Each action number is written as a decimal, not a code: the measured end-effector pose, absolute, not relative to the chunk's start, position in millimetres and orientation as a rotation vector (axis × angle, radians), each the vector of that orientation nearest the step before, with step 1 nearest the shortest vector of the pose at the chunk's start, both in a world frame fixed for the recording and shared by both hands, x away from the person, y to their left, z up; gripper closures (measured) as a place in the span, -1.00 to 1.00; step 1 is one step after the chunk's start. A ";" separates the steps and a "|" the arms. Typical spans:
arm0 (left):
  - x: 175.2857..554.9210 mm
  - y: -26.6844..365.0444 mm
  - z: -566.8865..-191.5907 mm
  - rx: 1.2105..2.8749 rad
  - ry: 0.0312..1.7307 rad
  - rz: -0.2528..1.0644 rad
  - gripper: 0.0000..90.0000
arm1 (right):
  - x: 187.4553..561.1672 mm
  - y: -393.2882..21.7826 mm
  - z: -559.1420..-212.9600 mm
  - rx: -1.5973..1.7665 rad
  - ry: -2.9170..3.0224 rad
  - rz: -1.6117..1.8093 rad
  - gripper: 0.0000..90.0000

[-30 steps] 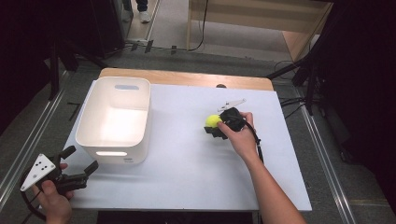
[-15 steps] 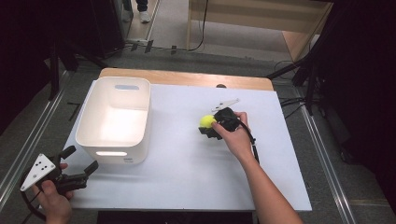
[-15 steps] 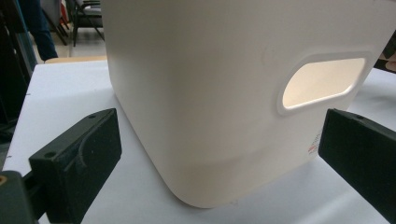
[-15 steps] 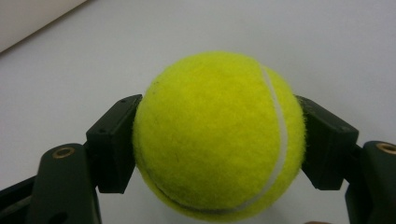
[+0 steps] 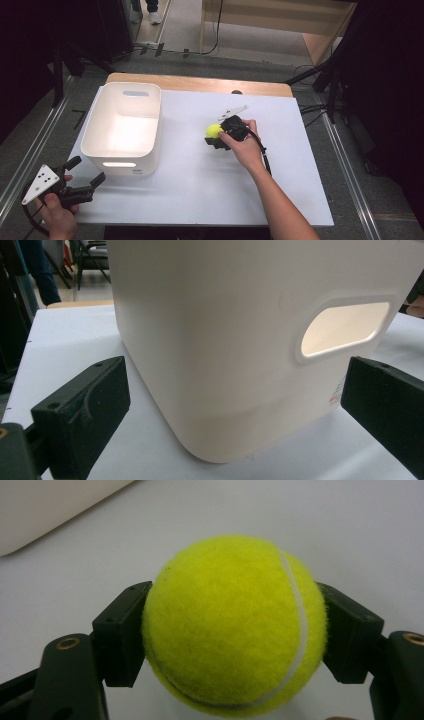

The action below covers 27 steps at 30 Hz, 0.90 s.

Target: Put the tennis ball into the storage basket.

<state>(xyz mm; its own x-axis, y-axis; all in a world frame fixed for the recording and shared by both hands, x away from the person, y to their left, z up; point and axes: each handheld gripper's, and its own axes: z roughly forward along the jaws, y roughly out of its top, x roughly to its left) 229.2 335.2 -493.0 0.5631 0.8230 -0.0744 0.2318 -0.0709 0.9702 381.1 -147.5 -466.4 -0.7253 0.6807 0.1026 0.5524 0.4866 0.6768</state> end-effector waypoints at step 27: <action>229.3 334.6 -492.9 1.606 0.906 0.617 -1.00 | 380.5 -115.1 -457.0 0.991 2.595 1.119 -0.49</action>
<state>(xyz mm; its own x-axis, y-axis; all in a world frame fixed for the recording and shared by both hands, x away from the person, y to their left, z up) 229.3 334.6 -492.9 0.5663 0.8207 -0.0764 0.2300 -0.0683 0.9708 380.5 -115.1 -457.0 -0.7714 0.6250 0.1196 0.5161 0.5045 0.6922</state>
